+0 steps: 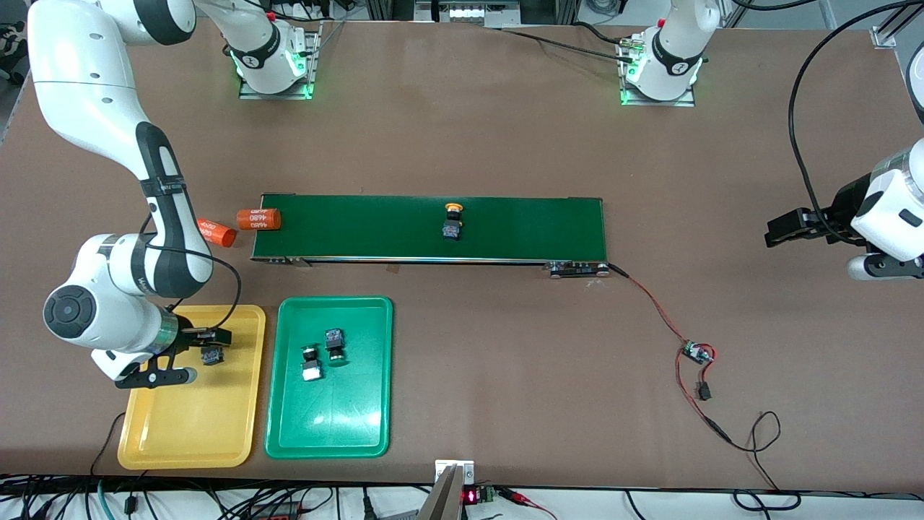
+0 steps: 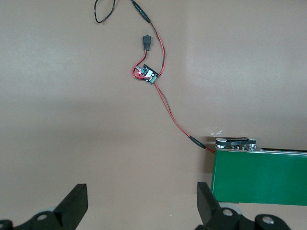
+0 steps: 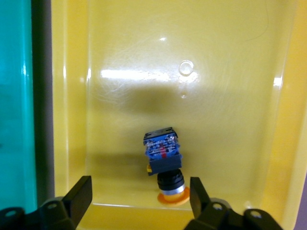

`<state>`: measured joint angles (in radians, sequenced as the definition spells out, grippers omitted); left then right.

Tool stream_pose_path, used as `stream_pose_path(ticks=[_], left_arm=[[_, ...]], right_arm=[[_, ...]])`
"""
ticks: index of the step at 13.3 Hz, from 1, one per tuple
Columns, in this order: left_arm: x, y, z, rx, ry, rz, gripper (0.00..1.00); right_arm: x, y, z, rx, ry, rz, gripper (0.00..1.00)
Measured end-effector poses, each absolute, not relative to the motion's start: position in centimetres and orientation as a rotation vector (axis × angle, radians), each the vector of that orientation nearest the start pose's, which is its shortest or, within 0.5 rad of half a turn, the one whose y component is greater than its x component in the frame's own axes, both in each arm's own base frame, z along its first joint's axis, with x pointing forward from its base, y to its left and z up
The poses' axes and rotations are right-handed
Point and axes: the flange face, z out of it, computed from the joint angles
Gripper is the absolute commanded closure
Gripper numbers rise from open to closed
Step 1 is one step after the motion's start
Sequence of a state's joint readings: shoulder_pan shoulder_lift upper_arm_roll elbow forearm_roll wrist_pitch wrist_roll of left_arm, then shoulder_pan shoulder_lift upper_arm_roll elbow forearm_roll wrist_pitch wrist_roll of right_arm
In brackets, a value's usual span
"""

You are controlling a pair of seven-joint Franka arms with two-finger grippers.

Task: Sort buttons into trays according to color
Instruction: 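Lower the button into the yellow tray and open the right gripper, then reach the right gripper to the belt and grasp the second orange-based button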

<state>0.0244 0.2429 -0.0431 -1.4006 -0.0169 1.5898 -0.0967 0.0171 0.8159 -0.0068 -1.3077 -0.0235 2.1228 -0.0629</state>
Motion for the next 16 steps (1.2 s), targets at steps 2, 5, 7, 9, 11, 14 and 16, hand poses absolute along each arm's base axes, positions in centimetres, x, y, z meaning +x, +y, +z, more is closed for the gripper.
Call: stream_pose_path(ticks=[2,5,7,9,11,14,16], left_arm=[[62.7,-1.0,56.3,-3.162,-0.126,0.087,0.00],[62.7,-1.0,56.3,-3.162,-0.126,0.086,0.00],[62.7,-1.0,56.3,-3.162,-0.126,0.086,0.00],[62.7,-1.0,56.3,-3.162,-0.126,0.085,0.00],[62.7,-1.0,56.3,-3.162,-0.126,0.085,0.00],[62.7,-1.0,56.3,-3.162,-0.126,0.085,0.00],[62.7,-1.0,56.3,-3.162,-0.126,0.085,0.00]], right_arm=[[73.8,1.5,27.1,-3.156,-0.151,0.008,0.00],[71.4,2.6,32.4,-3.146,-0.175,0.094,0.00],[69.7,4.0,35.2,-3.131,-0.203,0.149,0.00],[67.8,5.9,36.4,-3.093,-0.181,0.179,0.00],[65.6,7.8,36.8,-3.059,-0.129,0.214,0.00],[62.2,10.9,36.9,-3.071,-0.004,0.223,0.00],[59.4,13.8,36.6,-3.075,0.053,0.203,0.00]])
